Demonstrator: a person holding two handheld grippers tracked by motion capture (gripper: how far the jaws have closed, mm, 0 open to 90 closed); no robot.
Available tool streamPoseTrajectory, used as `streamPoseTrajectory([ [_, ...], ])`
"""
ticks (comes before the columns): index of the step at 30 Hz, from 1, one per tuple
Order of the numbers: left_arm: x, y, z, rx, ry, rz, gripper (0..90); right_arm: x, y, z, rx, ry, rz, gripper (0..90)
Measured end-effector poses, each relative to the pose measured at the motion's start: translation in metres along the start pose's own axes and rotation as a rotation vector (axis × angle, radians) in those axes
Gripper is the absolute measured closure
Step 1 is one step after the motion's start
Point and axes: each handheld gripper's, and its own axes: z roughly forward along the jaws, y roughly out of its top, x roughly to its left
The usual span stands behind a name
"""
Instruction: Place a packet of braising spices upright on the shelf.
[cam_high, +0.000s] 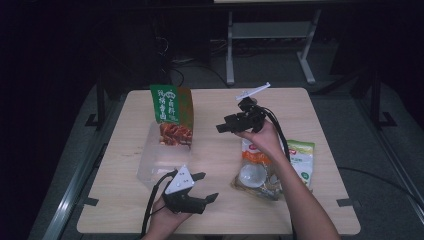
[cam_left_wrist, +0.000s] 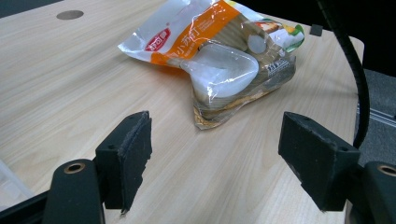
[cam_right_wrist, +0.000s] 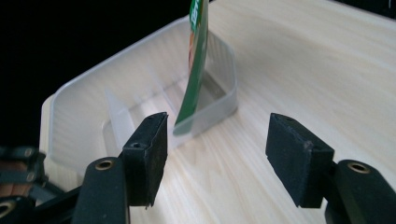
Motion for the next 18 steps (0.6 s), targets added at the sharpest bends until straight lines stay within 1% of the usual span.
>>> streamPoseTrajectory([
  [1, 0.0, 0.0, 0.0, 0.004, 0.0, 0.001, 25.4, 0.0, -0.002, -0.002, 0.005, 0.0, 0.004, 37.9],
  [4, 0.0, 0.0, 0.0, -0.002, -0.001, -0.007, 25.4, 0.0, -0.009, -0.01, -0.006, -0.011, 0.001, 38.0],
  [7, 0.0, 0.0, 0.001, -0.004, 0.0, -0.012, 25.4, 0.0, -0.016, -0.017, 0.006, -0.01, 0.016, 37.6],
  [9, 0.0, 0.0, 0.001, -0.002, 0.001, -0.011, 25.4, 0.0, -0.021, -0.022, 0.004, -0.017, 0.019, 37.8],
  [10, 0.0, 0.0, 0.001, -0.006, 0.001, -0.009, 25.4, 0.0, -0.024, -0.024, 0.001, -0.024, 0.012, 37.7],
  [12, 0.0, 0.0, 0.001, -0.007, 0.001, -0.009, 25.4, -0.001, -0.029, -0.029, 0.012, -0.023, 0.026, 37.7],
  [14, 0.0, 0.0, 0.001, -0.004, 0.004, -0.006, 25.4, -0.001, -0.034, -0.033, 0.016, -0.032, 0.032, 37.8],
  [15, 0.0, 0.0, 0.0, 0.0, 0.005, 0.004, 25.4, -0.001, -0.037, -0.035, 0.013, -0.034, 0.034, 37.7],
  [16, 0.0, 0.0, 0.0, -0.001, 0.004, -0.003, 25.4, -0.001, -0.04, -0.038, 0.013, -0.037, 0.04, 37.7],
  [18, 0.0, 0.0, 0.0, -0.001, 0.005, -0.001, 25.4, -0.002, -0.045, -0.043, 0.013, -0.045, 0.044, 37.7],
])
